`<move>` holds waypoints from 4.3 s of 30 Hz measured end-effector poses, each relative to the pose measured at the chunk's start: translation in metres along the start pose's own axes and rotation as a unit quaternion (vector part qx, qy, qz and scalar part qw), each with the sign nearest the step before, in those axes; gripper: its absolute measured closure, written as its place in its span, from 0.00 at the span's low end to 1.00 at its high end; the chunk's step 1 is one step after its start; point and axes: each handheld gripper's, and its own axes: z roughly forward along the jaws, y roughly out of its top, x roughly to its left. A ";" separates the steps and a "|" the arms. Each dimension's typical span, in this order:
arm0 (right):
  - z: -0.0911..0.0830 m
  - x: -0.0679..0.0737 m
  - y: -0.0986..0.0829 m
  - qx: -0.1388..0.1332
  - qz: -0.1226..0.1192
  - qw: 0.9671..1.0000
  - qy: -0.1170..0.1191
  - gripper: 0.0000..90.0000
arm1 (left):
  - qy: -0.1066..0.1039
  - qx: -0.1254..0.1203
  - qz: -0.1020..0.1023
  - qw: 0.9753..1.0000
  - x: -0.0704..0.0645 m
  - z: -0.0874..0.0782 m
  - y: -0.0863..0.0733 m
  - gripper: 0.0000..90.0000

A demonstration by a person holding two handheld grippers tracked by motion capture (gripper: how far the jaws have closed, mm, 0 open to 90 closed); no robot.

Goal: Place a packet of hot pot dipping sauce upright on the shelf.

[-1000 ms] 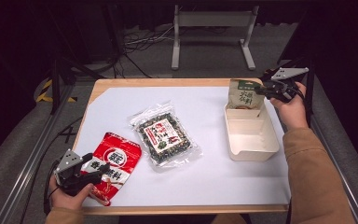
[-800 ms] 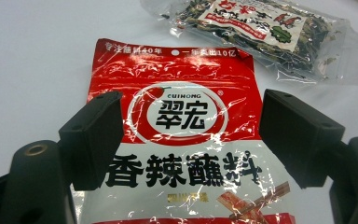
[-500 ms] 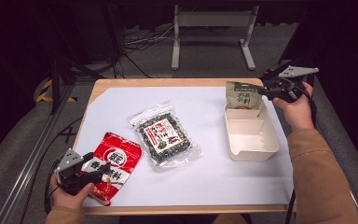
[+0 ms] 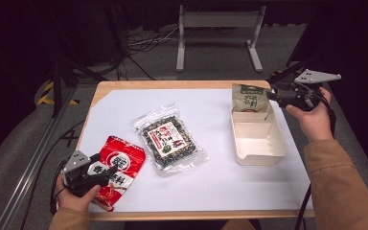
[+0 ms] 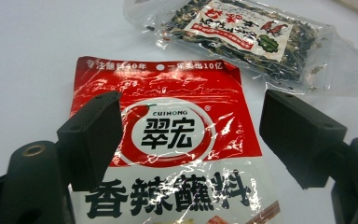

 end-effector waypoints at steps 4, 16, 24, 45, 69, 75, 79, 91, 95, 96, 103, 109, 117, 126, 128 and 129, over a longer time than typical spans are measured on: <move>-0.010 0.017 0.004 -0.004 0.003 1.000 0.005 0.43 | -0.003 0.000 0.005 1.000 0.000 0.002 0.001 0.24; -0.033 0.081 -0.004 -0.026 0.009 0.998 0.057 0.39 | -0.012 -0.003 0.007 1.000 -0.004 0.002 0.003 0.24; -0.034 0.117 -0.023 -0.028 0.015 0.996 0.079 0.38 | -0.021 -0.003 0.011 1.000 -0.005 0.002 0.004 0.24; -0.011 0.168 -0.060 -0.003 0.027 0.992 0.127 0.39 | -0.059 0.032 0.037 0.997 -0.008 0.008 0.020 0.19; 0.007 0.186 -0.073 0.026 0.017 0.986 0.161 0.39 | -0.028 0.041 0.023 0.999 0.052 0.019 0.060 0.23; 0.010 0.188 -0.075 0.026 0.017 0.986 0.167 0.38 | -0.019 0.044 0.013 0.999 0.069 0.030 0.063 0.26; 0.011 0.188 -0.078 0.029 0.017 0.985 0.167 0.38 | -0.017 0.048 0.006 0.999 0.075 0.037 0.066 0.27; 0.014 0.190 -0.083 0.031 0.019 0.984 0.174 0.37 | -0.018 0.061 0.011 0.998 0.090 0.061 0.076 0.31; 0.015 0.191 -0.083 0.030 0.020 0.984 0.177 0.36 | -0.023 0.068 0.005 0.997 0.096 0.070 0.075 0.35; 0.015 0.191 -0.083 0.030 0.021 0.983 0.178 0.36 | -0.026 0.072 0.000 0.997 0.097 0.072 0.074 0.35; 0.014 0.192 -0.083 0.017 0.017 0.983 0.184 0.36 | -0.046 0.112 -0.029 0.992 0.103 0.086 0.068 0.30; 0.015 0.193 -0.084 0.016 0.017 0.982 0.187 0.36 | -0.050 0.127 -0.029 0.990 0.103 0.093 0.067 0.32; 0.014 0.197 -0.083 0.008 0.007 0.981 0.192 0.35 | -0.075 0.155 -0.030 0.985 0.103 0.100 0.062 0.35; 0.016 0.199 -0.083 0.008 -0.002 0.981 0.195 0.35 | -0.088 0.173 -0.028 0.981 0.102 0.106 0.059 0.35; 0.016 0.200 -0.083 0.008 -0.004 0.981 0.195 0.34 | -0.091 0.176 -0.025 0.980 0.103 0.107 0.059 0.35; 0.016 0.200 -0.083 0.008 -0.004 0.981 0.195 0.34 | -0.095 0.176 -0.027 0.979 0.103 0.107 0.058 0.35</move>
